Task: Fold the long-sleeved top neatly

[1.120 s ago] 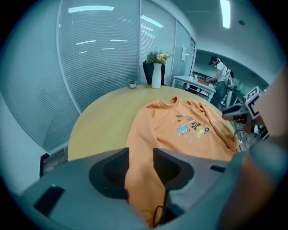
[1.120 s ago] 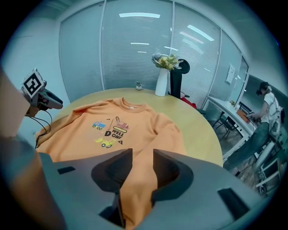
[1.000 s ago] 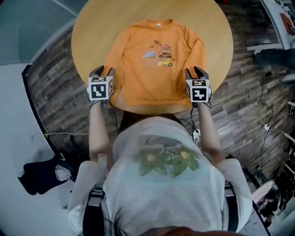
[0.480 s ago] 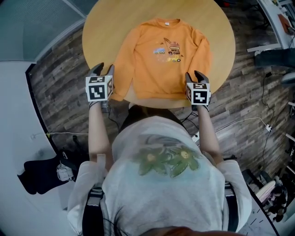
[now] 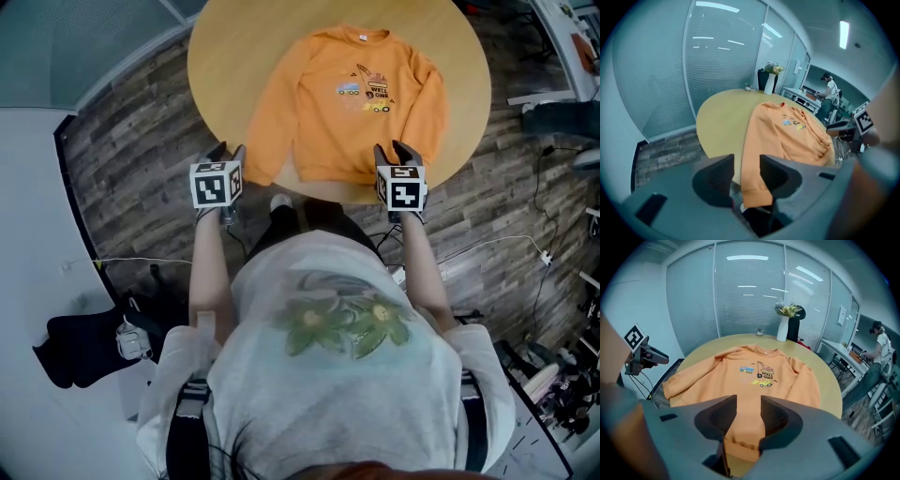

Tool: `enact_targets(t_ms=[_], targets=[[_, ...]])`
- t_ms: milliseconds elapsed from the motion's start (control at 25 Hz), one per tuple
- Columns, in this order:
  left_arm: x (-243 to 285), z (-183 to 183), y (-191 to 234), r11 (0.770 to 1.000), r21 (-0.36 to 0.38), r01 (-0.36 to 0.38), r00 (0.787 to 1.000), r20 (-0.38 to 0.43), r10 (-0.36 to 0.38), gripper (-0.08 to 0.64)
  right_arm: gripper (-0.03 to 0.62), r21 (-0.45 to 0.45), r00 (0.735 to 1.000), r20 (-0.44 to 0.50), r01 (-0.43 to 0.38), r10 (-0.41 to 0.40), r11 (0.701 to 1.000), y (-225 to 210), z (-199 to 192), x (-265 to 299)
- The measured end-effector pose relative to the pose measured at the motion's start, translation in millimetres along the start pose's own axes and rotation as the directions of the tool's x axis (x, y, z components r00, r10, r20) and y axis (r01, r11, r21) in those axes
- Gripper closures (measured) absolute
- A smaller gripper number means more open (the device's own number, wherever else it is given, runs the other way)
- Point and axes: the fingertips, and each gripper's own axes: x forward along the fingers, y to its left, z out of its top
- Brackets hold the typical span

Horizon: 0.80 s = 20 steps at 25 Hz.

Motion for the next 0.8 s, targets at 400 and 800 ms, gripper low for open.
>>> enact_targets(t_ms=[400, 800], targets=[[18.8, -73.8, -9.8, 0.993, -0.001, 0.115, 0.979, -0.167, -0.114, 0.370, 0.440, -0.048, 0.999, -0.020, -0.026, 0.026, 0.998, 61.7, -1.2, 0.9], [35.4, -96.5, -14.5, 0.972, -0.083, 0.220, 0.956, -0.179, -0.232, 0.379, 0.440, -0.070, 0.998, -0.030, -0.053, 0.051, 0.996, 118.2, -8.1, -3.3]])
